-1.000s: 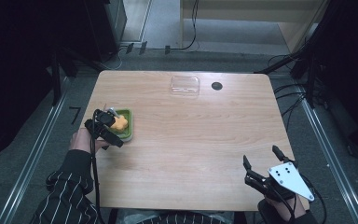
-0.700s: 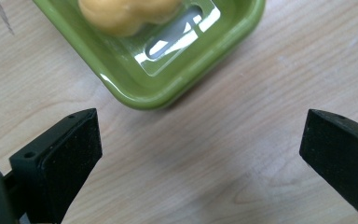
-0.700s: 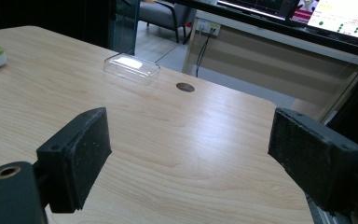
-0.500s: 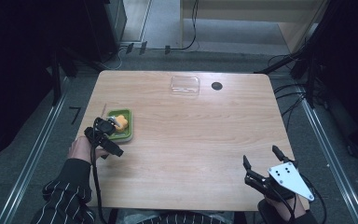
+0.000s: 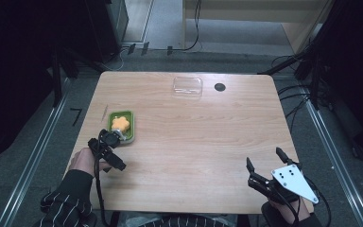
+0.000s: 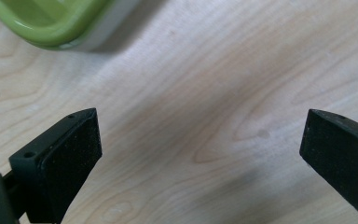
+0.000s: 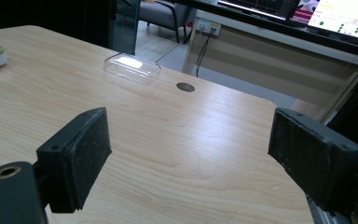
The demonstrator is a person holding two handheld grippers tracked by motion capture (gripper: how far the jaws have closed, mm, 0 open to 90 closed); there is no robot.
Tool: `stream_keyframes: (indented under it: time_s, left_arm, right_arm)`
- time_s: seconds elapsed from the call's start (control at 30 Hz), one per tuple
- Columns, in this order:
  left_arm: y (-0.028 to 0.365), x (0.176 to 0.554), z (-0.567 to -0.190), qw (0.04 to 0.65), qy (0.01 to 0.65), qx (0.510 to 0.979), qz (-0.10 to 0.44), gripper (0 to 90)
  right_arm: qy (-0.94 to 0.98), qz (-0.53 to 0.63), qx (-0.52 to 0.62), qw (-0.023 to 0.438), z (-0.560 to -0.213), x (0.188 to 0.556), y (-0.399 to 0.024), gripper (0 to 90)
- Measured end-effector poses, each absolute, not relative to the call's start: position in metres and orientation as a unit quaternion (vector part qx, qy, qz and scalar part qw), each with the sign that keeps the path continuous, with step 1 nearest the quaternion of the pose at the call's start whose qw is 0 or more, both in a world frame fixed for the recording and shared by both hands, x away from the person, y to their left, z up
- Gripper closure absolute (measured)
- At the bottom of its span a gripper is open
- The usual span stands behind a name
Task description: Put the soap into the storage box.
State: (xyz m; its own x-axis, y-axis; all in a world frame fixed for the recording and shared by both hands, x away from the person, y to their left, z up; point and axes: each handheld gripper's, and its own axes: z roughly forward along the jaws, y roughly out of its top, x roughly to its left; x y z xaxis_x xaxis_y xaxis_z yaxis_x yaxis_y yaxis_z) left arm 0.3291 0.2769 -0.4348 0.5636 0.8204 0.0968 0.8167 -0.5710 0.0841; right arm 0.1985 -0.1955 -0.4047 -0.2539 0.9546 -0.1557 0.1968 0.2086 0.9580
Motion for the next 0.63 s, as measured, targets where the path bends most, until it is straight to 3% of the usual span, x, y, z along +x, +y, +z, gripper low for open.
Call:
stream_keyframes:
  time_s: [0.43,0.63]
  left_arm:
    - [0.269,0.305,-0.446,0.004,0.440,0.895,0.076,0.0]
    - [0.268,0.306,-0.452,-0.006,0.437,0.897,0.058,0.0]
  right_arm:
    - [0.650,0.449,0.442,0.425,-0.405,0.198,-0.196,13.3]
    - [0.650,0.444,0.444,0.428,-0.405,0.199,-0.196,13.3]
